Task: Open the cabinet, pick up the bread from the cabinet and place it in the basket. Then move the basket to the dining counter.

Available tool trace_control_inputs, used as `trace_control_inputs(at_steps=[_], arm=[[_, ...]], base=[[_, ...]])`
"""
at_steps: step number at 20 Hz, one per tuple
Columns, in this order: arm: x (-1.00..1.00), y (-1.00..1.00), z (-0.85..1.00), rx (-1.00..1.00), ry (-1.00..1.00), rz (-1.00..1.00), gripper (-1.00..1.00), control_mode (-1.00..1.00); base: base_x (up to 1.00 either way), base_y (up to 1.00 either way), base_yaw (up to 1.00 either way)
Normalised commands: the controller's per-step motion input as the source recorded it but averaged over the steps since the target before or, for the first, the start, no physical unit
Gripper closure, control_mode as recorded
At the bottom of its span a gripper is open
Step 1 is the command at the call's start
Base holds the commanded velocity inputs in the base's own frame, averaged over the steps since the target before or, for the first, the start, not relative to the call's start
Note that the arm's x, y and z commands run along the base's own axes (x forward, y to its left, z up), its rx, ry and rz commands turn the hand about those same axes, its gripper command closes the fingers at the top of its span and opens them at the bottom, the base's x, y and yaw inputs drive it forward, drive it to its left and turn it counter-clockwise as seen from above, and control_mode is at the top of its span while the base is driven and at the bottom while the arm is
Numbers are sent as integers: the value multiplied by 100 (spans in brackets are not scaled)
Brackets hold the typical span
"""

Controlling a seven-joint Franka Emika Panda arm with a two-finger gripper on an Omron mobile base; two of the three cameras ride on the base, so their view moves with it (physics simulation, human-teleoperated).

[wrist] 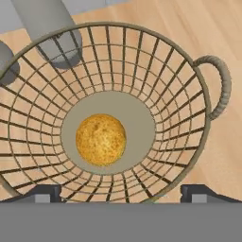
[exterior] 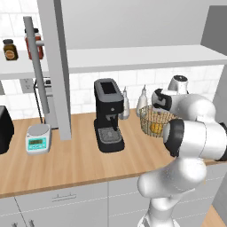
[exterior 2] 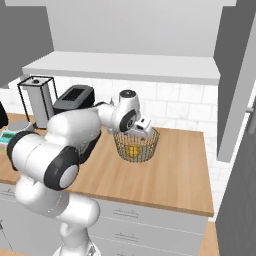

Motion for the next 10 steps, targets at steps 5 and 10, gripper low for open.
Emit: trace_control_inputs(at_steps=[5, 10], arm=[[-58, -9, 55, 0, -12, -11, -100, -100], [-12, -18, 52, 4, 5, -19, -100, -100]], base=[[0, 0, 0], [0, 0, 0]])
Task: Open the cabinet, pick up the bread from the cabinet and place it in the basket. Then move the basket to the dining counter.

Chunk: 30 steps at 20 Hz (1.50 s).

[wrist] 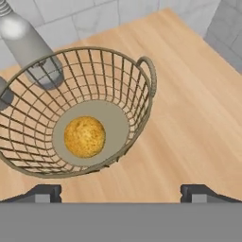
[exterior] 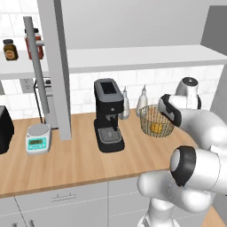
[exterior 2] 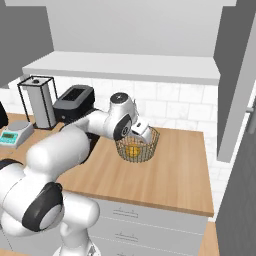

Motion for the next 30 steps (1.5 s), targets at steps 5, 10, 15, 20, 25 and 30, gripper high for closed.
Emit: trace_control_inputs(at_steps=[5, 10, 15, 20, 25, 30], arm=[[0, -25, 3, 16, 15, -13, -100, -100], [1, -18, -4, 14, 14, -10, -100, -100], [6, -18, -28, 14, 15, -11, -100, -100], [15, 0, -32, 12, 5, -10, -100, -100], [35, 0, -13, 15, 3, -14, -100, -100], [31, 0, -20, 8, 3, -14, -100, -100]], base=[[0, 0, 0], [0, 0, 0], [0, 0, 0], [0, 0, 0], [0, 0, 0], [0, 0, 0]])
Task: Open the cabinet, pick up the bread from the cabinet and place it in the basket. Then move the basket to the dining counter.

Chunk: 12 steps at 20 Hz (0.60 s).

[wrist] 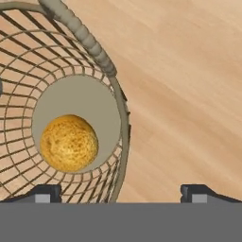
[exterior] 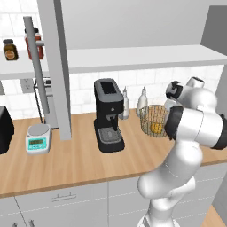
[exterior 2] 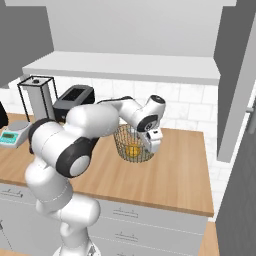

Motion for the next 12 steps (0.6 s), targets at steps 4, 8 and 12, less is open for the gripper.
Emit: trace_control_inputs(at_steps=[4, 8, 12], arm=[[4, 0, -36, 0, 4, -11, -100, -100], [9, 0, -38, 0, 1, -9, -100, -100], [14, 0, -34, 0, 0, -7, -100, -100]], base=[[0, 0, 0], [0, 0, 0], [0, 0, 0]])
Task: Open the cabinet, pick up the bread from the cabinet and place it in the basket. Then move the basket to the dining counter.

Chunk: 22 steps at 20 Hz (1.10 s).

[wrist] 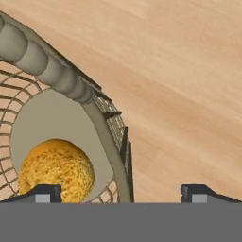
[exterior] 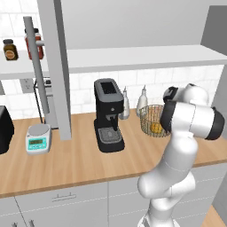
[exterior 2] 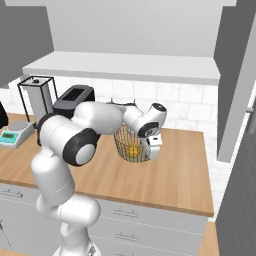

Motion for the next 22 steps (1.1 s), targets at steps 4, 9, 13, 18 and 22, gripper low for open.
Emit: trace_control_inputs(at_steps=[4, 9, 13, 18, 22], arm=[[13, 3, -26, 0, 0, -5, -100, -100], [7, 7, -31, 0, 0, -3, -100, -100], [3, 6, -20, 0, 0, 0, -100, -100], [0, 18, -12, 0, 0, 0, 100, -100], [0, 20, -12, 0, 0, 0, 100, -100]], base=[[0, 0, 0], [0, 0, 0], [0, 0, 0], [0, 0, 0], [0, 0, 0]])
